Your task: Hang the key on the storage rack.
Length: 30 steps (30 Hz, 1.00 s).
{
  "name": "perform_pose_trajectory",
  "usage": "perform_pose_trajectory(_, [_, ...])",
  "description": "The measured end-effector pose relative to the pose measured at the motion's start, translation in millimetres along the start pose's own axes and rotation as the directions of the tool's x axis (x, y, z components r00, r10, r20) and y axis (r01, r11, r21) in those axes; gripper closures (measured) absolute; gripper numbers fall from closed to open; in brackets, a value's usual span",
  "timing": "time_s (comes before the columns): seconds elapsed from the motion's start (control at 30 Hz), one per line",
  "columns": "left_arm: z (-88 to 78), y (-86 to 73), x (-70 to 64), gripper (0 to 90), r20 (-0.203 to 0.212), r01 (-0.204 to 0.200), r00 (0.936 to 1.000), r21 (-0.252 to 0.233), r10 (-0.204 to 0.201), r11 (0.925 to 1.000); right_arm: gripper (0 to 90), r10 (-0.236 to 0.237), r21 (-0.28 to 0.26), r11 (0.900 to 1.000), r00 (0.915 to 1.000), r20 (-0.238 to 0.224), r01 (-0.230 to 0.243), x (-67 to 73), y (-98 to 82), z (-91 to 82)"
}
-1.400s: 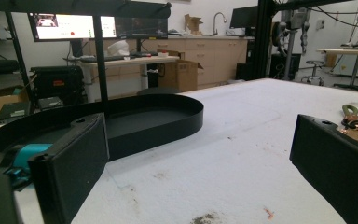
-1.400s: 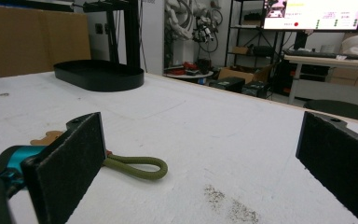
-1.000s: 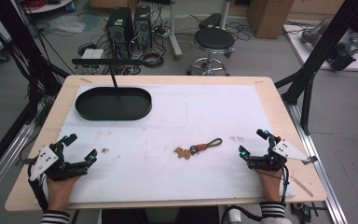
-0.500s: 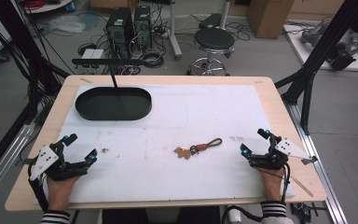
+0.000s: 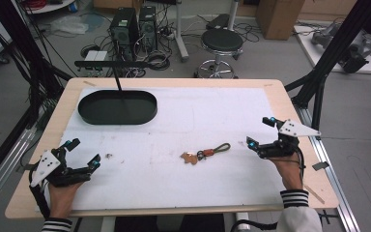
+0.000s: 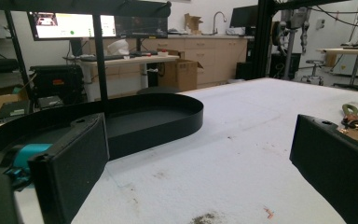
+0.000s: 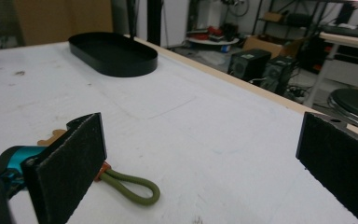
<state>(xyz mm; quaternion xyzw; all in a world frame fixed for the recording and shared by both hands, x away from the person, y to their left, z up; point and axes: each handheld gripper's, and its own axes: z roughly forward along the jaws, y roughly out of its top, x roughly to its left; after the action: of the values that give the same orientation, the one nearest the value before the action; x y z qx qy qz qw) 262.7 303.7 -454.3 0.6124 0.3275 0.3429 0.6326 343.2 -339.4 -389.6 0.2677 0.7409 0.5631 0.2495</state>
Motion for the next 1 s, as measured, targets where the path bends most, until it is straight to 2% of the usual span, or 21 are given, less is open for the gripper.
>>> perform_pose_trajectory(0.1, [0.2,0.0,0.1,4.9,-0.001,0.0,1.0,0.0,0.0,1.0,0.5,-0.023,0.046,0.999,0.9985,-0.05,0.026,-1.1,16.8,10.7])
perform_pose_trajectory(0.23, [0.3,0.0,0.1,4.9,-0.002,0.001,1.0,0.001,-0.001,1.0,0.5,-0.072,0.116,0.99,0.9912,-0.111,0.085,-1.2,31.4,25.7])
perform_pose_trajectory(0.33, [0.3,0.1,0.3,4.9,-0.002,0.002,1.0,0.002,-0.002,1.0,0.5,-0.111,0.166,0.977,0.9818,-0.154,0.137,-1.4,39.4,37.8])
perform_pose_trajectory(0.43, [0.3,0.0,0.3,4.9,-0.002,0.001,1.0,0.002,-0.001,1.0,0.5,-0.118,0.204,0.966,0.9743,-0.192,0.157,-1.3,42.8,46.2])
perform_pose_trajectory(0.47, [0.4,0.1,0.4,4.9,0.0,0.003,1.0,0.003,-0.003,1.0,0.5,-0.127,0.228,0.958,0.9699,-0.208,0.174,-1.0,44.2,50.0])
perform_pose_trajectory(0.57, [0.4,0.1,0.3,4.9,-0.001,0.003,1.0,0.004,-0.003,1.0,0.5,-0.133,0.249,0.949,0.9601,-0.246,0.195,-0.1,45.6,57.6])
perform_pose_trajectory(0.63, [0.4,0.1,0.4,4.9,-0.001,0.002,1.0,0.005,-0.002,1.0,0.5,-0.153,0.274,0.935,0.9547,-0.255,0.223,-0.5,46.4,62.2])
perform_pose_trajectory(0.77, [0.4,0.1,0.4,4.9,-0.002,0.002,1.0,0.005,-0.002,1.0,0.5,-0.156,0.308,0.92,0.9459,-0.284,0.244,-0.8,46.9,70.6])
perform_pose_trajectory(0.8, [0.4,0.1,0.3,4.9,-0.002,0.002,1.0,0.004,-0.002,1.0,0.5,-0.171,0.318,0.91,0.9406,-0.293,0.264,-0.1,47.6,73.6])
perform_pose_trajectory(0.9, [0.5,0.1,0.3,4.9,-0.002,0.002,1.0,0.004,-0.002,1.0,0.5,-0.178,0.344,0.892,0.9267,-0.331,0.294,2.8,49.1,80.0])
perform_pose_trajectory(0.97, [0.4,0.1,0.3,4.9,-0.002,0.003,1.0,0.004,-0.003,1.0,0.5,-0.19,0.36,0.874,0.912,-0.364,0.326,5.6,50.0,85.5])
perform_pose_trajectory(1.0, [0.4,0.1,0.3,4.9,-0.002,0.002,1.0,0.004,-0.002,1.0,0.5,-0.193,0.366,0.868,0.9072,-0.374,0.336,6.7,50.1,87.4])
